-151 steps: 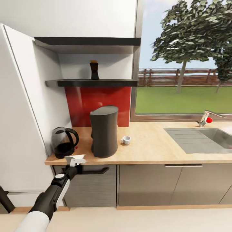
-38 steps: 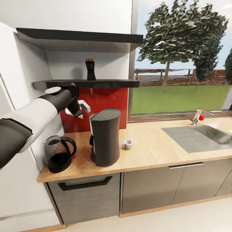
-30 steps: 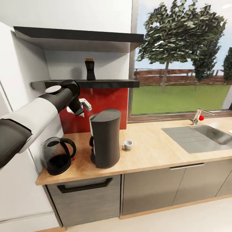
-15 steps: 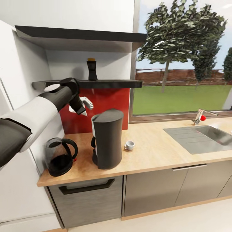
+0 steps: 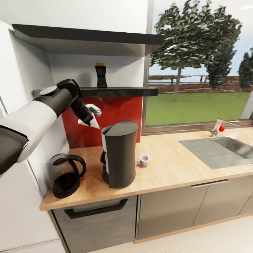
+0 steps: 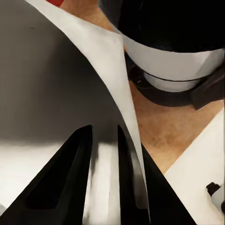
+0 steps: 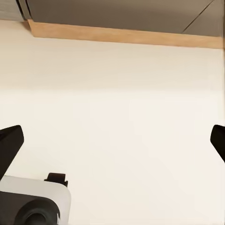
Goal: Set up a coffee station on the kitchen countertop: keep the coffee maker on the countertop, move the bottle of coffee from the kitchen shelf to the counter next to the coffee maker, place a paper coffee filter on top of the coffee maker, put the saucer next to the coffee maker with the coffee cup on the saucer, and place the electric kettle next to the coffee maker.
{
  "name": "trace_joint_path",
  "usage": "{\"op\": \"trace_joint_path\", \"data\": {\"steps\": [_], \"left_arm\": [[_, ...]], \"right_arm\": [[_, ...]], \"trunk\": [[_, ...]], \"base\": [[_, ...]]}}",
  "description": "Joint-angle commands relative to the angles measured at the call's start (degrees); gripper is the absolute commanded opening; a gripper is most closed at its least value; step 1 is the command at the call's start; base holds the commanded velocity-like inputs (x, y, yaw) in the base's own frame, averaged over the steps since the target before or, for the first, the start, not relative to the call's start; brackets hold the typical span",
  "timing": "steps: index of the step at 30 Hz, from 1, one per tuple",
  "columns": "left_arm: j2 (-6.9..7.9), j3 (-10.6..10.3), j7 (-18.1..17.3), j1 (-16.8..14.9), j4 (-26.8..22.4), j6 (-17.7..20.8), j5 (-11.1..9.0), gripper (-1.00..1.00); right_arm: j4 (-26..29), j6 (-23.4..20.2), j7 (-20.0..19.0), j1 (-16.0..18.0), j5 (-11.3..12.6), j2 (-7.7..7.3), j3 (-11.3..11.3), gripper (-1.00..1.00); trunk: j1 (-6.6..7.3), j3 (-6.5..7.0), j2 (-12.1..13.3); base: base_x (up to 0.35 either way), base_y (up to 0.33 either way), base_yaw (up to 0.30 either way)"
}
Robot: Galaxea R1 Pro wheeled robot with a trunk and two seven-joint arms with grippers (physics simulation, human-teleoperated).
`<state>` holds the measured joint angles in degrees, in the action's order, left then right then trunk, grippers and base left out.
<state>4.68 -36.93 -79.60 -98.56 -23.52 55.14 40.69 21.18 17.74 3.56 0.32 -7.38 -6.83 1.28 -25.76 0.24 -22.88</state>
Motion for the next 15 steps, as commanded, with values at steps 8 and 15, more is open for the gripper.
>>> {"op": "trace_joint_path", "data": {"steps": [8, 15], "left_arm": [[-0.06, -0.25, -1.08, 0.12, -0.48, 0.41, 0.53, -1.0], [0.28, -1.06, -1.08, 0.07, -0.68, 0.4, 0.53, -1.0]], "right_arm": [[-0.08, 0.1, 0.39, 0.03, -0.57, -0.03, 0.13, 1.0], [-0.08, 0.1, 0.39, 0.03, -0.6, -0.03, 0.17, 1.0]], "trunk": [[-0.02, -0.02, -0.04], [-0.02, -0.02, -0.04]], "base": [[0.0, 0.0, -0.251], [0.036, 0.042, -0.044]]}}
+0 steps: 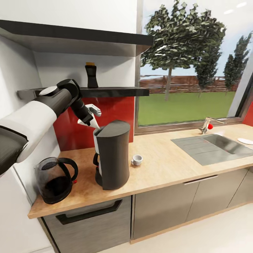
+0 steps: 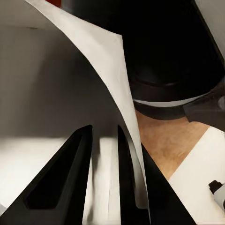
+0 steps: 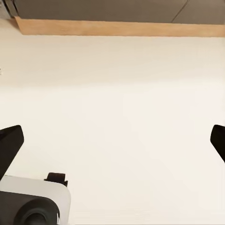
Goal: Set up a coffee station on the kitchen countertop: keep the coffee maker on the countertop, move the bottle of coffee from the kitchen shelf to the counter next to the coffee maker, place a paper coffee filter on top of the coffee maker, put the saucer next to the coffee maker with the coffee cup on the saucer, and place the electric kettle next to the coffee maker.
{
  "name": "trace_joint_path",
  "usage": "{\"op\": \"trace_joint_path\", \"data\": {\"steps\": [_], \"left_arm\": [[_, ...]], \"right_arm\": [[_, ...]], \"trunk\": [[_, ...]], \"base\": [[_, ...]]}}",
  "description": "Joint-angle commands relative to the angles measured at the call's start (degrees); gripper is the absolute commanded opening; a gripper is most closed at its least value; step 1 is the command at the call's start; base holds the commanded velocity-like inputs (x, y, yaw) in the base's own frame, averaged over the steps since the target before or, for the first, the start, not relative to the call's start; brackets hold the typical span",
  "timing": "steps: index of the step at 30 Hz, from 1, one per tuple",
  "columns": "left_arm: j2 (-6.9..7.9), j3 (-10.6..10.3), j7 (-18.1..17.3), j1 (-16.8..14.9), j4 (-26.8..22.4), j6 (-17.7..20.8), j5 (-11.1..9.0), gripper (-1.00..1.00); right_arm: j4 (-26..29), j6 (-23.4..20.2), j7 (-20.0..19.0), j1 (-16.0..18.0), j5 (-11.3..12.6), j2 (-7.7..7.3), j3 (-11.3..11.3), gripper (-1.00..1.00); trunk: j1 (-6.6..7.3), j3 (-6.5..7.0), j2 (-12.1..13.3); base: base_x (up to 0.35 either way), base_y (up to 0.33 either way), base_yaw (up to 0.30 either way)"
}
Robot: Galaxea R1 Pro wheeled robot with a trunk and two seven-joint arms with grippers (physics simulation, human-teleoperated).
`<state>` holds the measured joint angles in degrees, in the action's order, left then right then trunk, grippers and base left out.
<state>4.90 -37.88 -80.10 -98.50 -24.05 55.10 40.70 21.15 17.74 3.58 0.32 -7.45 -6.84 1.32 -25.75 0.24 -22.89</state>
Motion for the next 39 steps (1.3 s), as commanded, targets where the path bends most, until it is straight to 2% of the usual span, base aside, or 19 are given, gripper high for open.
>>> {"op": "trace_joint_path", "data": {"steps": [1, 6, 12, 13, 15, 18, 22, 29, 39], "left_arm": [[0.07, -0.57, -0.59, -0.01, -0.17, 0.44, 0.52, -1.0], [0.11, -2.67, -0.59, -0.03, -0.23, 0.45, 0.59, -1.0], [-0.17, -3.79, -0.59, -0.16, -0.29, 0.45, 0.6, -1.0], [-0.58, -5.52, -0.63, -0.31, -0.29, 0.46, 0.61, -1.0], [-0.88, -7.6, -0.67, -0.49, -0.35, 0.51, 0.61, -1.0], [-1.24, -9.06, -0.8, -0.66, -0.37, 0.53, 0.61, -1.0], [-1.45, -9.72, -0.92, -1.24, -0.38, 0.53, 0.6, -1.0], [-1.39, -10.05, -0.94, -1.43, -0.38, 0.53, 0.6, -1.0], [-1.45, -10.12, -0.94, -1.36, -0.38, 0.53, 0.6, -1.0]], "right_arm": [[-0.06, 0.1, 0.37, 0.03, -0.52, -0.02, 0.14, 1.0], [-0.06, 0.1, 0.37, 0.03, -0.54, -0.02, 0.17, 1.0], [-0.06, 0.1, 0.37, 0.03, -0.55, -0.02, 0.18, 1.0], [-0.09, 0.1, 0.37, 0.03, -0.55, -0.02, 0.18, 1.0], [-0.07, 0.1, 0.37, 0.03, -0.55, -0.02, 0.18, 1.0], [-0.06, 0.1, 0.37, 0.03, -0.55, -0.02, 0.18, 1.0], [-0.08, 0.1, 0.37, 0.03, -0.55, -0.02, 0.18, 1.0], [-0.14, 0.1, 0.37, 0.03, -0.55, -0.02, 0.18, 1.0], [-0.1, 0.1, 0.37, 0.03, -0.55, -0.02, 0.18, 1.0]], "trunk": [[-0.03, -0.02, -0.03], [-0.03, -0.02, -0.03], [-0.03, -0.02, -0.03], [-0.03, -0.02, -0.03], [-0.03, -0.02, -0.03], [-0.03, -0.02, -0.03], [-0.03, -0.02, -0.03], [-0.03, -0.02, -0.03], [-0.03, -0.08, -0.03]], "base": [[0.114, 0.15, -0.007], [0.065, 0.096, -0.002], [0.009, 0.013, 0.0], [0.001, 0.001, 0.0], [0.0, 0.0, 0.0], [0.0, 0.0, 0.0], [0.005, 0.0, 0.0], [0.159, 0.108, 0.0], [0.022, 0.016, -0.047]]}}
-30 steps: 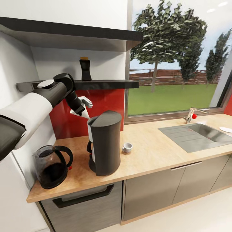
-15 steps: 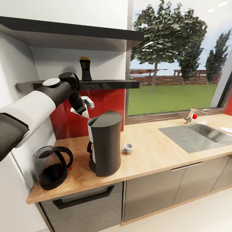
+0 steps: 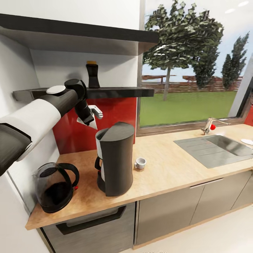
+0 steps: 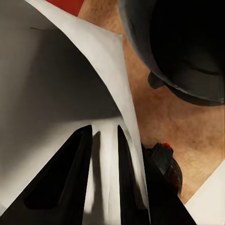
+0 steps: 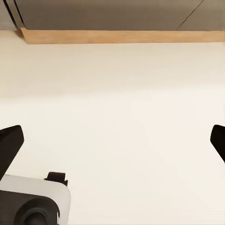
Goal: Set up a coffee station on the kitchen countertop: keep the coffee maker on the countertop, move the bottle of coffee from the kitchen shelf to the counter next to the coffee maker, place a paper coffee filter on top of the coffee maker, put the saucer next to the coffee maker with the coffee cup on the saucer, and place the electric kettle next to the coffee maker.
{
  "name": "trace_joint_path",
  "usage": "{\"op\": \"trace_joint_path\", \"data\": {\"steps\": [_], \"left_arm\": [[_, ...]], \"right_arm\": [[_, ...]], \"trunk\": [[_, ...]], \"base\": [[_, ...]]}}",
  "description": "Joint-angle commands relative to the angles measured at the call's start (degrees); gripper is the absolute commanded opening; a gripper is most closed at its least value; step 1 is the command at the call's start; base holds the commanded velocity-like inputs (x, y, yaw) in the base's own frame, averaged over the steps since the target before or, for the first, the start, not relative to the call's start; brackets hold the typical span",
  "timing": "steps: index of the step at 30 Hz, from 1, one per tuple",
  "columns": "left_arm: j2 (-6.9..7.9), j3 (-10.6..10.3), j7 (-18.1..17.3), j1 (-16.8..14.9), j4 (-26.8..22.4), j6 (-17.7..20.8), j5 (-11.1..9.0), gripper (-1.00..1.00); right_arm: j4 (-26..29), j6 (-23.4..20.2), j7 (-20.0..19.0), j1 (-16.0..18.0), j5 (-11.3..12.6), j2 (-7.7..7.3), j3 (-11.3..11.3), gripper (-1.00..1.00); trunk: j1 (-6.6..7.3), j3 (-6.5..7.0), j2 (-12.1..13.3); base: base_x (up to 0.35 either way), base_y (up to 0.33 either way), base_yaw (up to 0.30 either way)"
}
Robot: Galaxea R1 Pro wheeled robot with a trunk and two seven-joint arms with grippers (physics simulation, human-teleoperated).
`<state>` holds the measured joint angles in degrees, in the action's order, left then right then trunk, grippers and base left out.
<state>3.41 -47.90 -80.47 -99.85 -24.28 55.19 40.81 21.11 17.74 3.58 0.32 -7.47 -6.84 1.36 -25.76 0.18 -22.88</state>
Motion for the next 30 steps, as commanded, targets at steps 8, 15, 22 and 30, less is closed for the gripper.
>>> {"op": "trace_joint_path", "data": {"steps": [8, 15, 22, 30], "left_arm": [[0.12, -0.16, -0.57, 0.01, -0.15, 0.44, 0.5, -1.0], [0.12, -0.17, -0.57, 0.09, -0.15, 0.44, 0.5, -1.0], [0.08, -0.17, -0.57, 0.21, -0.15, 0.44, 0.45, -1.0], [-0.01, -0.18, -0.57, 0.41, -0.15, 0.44, 0.41, -1.0]], "right_arm": [[-0.02, 0.1, 0.37, 0.03, -0.53, -0.02, 0.13, 1.0], [-0.02, 0.1, 0.37, 0.03, -0.53, -0.02, 0.13, 1.0], [-0.05, 0.1, 0.37, 0.03, -0.53, -0.02, 0.13, 1.0], [-0.1, 0.1, 0.4, 0.03, -0.53, -0.07, 0.14, 1.0]], "trunk": [[-0.02, -0.18, -0.04], [-0.02, -0.2, -0.04], [-0.02, -0.2, -0.04], [-0.02, -0.2, -0.04]], "base": [[0.0, 0.0, -0.149], [0.026, 0.0, -0.013], [0.166, 0.0, -0.001], [0.021, 0.0, 0.0]]}}
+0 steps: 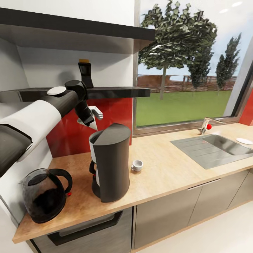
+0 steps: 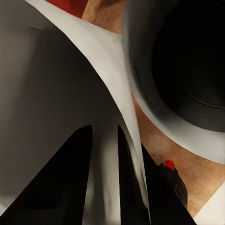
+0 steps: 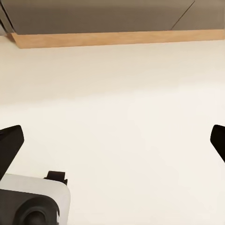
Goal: Set up a coffee station on the kitchen countertop: keep the coffee maker on the countertop, move the bottle of coffee from the kitchen shelf to the counter next to the coffee maker, place a paper coffee filter on top of the coffee maker, put the saucer next to the coffee maker with the coffee cup on the saucer, and place the electric kettle next to the coffee maker.
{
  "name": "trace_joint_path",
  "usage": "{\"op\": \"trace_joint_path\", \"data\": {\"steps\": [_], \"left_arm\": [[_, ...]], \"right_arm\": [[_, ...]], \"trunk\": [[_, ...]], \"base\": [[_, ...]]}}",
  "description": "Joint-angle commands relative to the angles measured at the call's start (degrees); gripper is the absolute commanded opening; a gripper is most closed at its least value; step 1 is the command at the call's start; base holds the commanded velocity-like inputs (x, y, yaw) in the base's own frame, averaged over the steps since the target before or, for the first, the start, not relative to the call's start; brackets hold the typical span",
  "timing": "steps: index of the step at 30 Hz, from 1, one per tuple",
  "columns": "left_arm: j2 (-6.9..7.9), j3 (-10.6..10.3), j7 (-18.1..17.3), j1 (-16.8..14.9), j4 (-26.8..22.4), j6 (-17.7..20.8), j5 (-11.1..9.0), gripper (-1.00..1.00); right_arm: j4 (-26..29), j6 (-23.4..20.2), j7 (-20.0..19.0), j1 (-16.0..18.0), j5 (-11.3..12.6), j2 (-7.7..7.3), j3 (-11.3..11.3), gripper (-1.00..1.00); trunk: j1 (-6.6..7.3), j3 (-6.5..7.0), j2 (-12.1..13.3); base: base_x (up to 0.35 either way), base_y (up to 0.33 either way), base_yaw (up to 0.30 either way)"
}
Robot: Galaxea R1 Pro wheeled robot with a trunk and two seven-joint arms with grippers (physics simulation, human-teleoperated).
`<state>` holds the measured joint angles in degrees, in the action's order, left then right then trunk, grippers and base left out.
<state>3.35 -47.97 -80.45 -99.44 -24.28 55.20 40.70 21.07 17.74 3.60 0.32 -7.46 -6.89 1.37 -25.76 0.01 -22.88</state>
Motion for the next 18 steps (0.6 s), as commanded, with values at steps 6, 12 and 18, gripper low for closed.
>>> {"op": "trace_joint_path", "data": {"steps": [6, 12, 18], "left_arm": [[-0.67, -0.09, -0.59, 0.13, -0.15, 0.44, 0.37, -1.0], [-1.95, -0.02, -0.59, 0.54, -0.13, 0.39, 0.38, -1.0], [-1.97, -0.13, -0.52, 0.65, -0.06, 0.35, 0.51, -1.0]], "right_arm": [[-0.06, 0.1, 0.35, 0.03, -0.54, -0.05, 0.13, 1.0], [-0.06, 0.1, 0.35, 0.03, -0.54, -0.05, 0.13, 1.0], [-0.06, 0.1, 0.35, 0.03, -0.54, -0.05, 0.13, 1.0]], "trunk": [[-0.02, -0.02, -0.04], [-0.02, -0.02, -0.04], [-0.02, -0.02, -0.04]], "base": [[0.001, 0.0, 0.0], [0.0, 0.0, 0.0], [0.0, 0.0, 0.0]]}}
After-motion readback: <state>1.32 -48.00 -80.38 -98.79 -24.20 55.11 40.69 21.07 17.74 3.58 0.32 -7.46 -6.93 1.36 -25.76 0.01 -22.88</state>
